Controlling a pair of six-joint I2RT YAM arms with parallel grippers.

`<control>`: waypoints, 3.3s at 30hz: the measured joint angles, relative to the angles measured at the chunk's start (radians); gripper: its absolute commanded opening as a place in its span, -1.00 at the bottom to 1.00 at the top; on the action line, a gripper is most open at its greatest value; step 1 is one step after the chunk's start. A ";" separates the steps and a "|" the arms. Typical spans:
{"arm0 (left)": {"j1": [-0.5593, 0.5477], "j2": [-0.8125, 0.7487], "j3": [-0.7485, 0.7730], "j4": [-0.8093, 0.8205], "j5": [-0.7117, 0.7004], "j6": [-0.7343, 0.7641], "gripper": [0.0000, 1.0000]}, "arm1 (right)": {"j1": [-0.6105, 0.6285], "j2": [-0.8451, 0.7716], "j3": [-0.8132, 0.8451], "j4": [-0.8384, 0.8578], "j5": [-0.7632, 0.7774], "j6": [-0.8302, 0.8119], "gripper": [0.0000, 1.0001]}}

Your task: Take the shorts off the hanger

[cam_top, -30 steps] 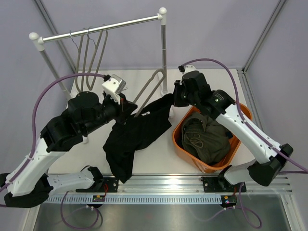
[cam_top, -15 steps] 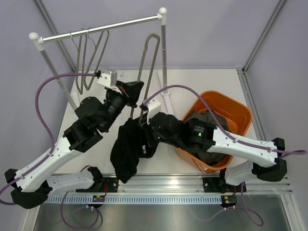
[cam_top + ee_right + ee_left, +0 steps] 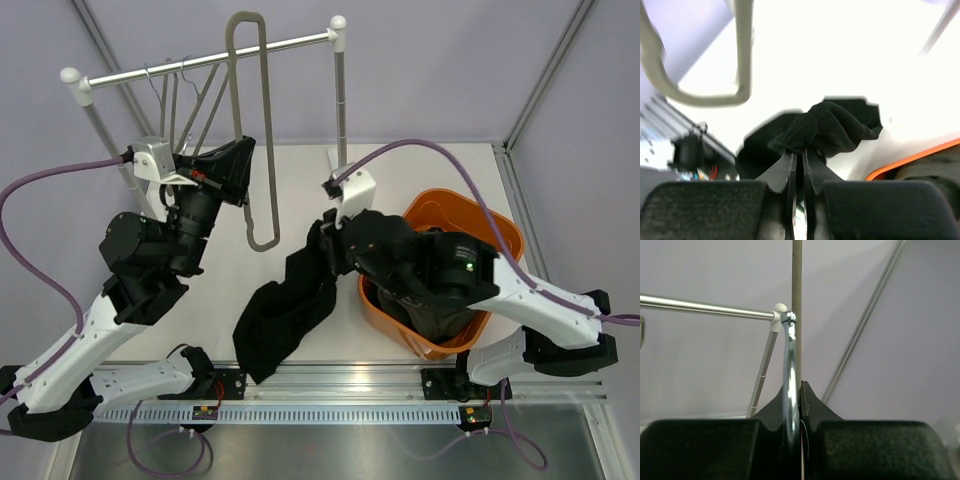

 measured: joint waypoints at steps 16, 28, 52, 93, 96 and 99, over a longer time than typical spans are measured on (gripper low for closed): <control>0.000 -0.022 0.019 -0.384 0.064 -0.080 -1.00 | 0.000 -0.241 0.330 0.587 0.510 -0.868 -1.00; 0.000 -0.043 -0.050 -0.480 0.126 -0.112 -1.00 | -0.016 -0.181 0.452 1.252 0.523 -1.466 -1.00; 0.000 -0.067 0.037 -0.766 0.205 -0.125 -1.00 | -0.323 -0.195 0.102 0.086 0.467 -0.350 -1.00; 0.000 0.097 0.148 -1.062 0.651 -0.055 -1.00 | -0.332 -0.524 -0.436 -0.069 0.246 0.187 0.62; 0.000 0.103 0.132 -1.051 0.711 -0.052 -1.00 | -0.332 -0.428 -0.343 0.029 0.246 0.101 0.62; 0.000 0.108 0.123 -1.043 0.768 -0.051 -1.00 | -0.332 -0.313 -0.261 0.110 0.234 0.035 0.62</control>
